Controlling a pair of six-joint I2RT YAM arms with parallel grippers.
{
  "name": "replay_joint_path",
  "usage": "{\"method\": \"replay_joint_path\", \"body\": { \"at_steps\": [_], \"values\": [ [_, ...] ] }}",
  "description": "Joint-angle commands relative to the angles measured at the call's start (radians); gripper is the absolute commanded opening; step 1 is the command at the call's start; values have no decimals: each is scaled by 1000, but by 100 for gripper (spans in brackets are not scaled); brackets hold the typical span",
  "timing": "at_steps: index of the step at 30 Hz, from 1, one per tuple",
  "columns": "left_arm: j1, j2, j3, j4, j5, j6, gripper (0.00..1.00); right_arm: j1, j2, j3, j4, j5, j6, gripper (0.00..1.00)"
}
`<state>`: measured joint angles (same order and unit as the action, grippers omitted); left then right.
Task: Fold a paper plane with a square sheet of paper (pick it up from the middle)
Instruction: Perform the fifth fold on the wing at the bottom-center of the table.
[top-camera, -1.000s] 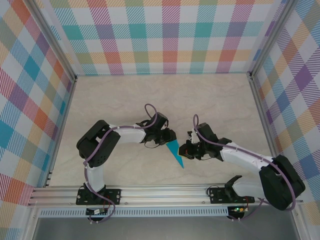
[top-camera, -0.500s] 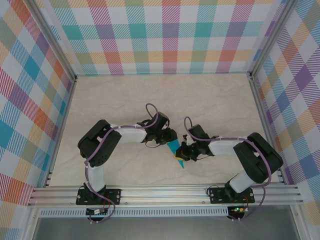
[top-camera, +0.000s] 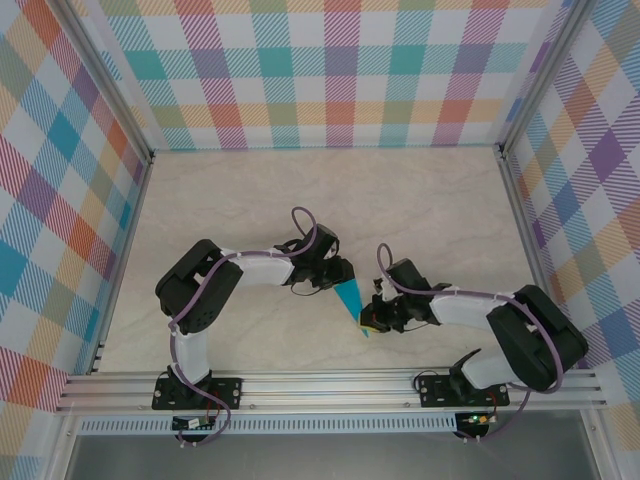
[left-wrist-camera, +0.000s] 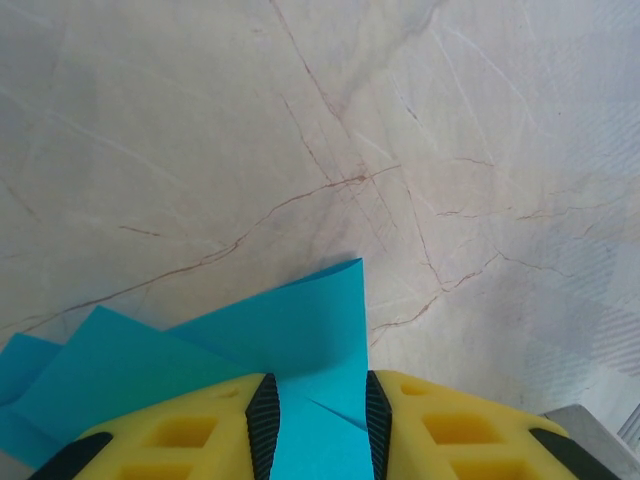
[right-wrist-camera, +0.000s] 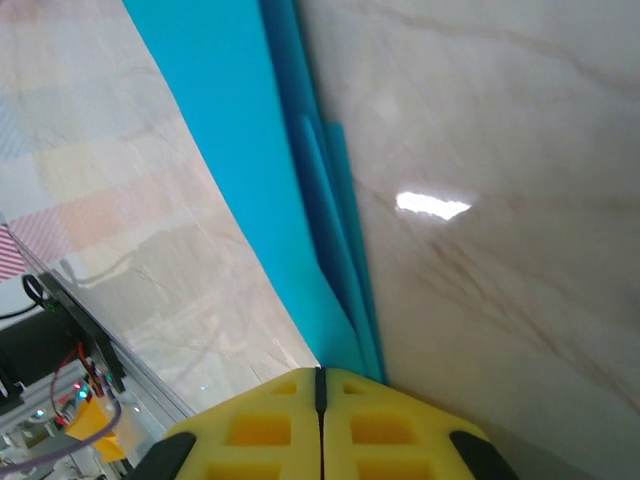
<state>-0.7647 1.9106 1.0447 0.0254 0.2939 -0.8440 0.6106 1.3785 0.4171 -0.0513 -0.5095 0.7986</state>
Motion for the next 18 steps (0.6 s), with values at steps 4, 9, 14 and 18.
{"method": "replay_joint_path", "body": {
  "at_steps": [4, 9, 14, 18],
  "values": [
    [-19, 79, -31, -142, -68, 15, 33, 6, -65, -54, -189, 34, -68, 7],
    [-20, 81, -31, -136, -60, 16, 33, 6, -148, -38, -264, 60, -77, 10],
    [-20, 65, -37, -140, -61, 18, 33, 6, -226, 28, -248, 24, -68, 16],
    [-20, 60, -34, -144, -61, 22, 33, 12, -167, 86, -167, -19, -47, 16]
  ]
}}
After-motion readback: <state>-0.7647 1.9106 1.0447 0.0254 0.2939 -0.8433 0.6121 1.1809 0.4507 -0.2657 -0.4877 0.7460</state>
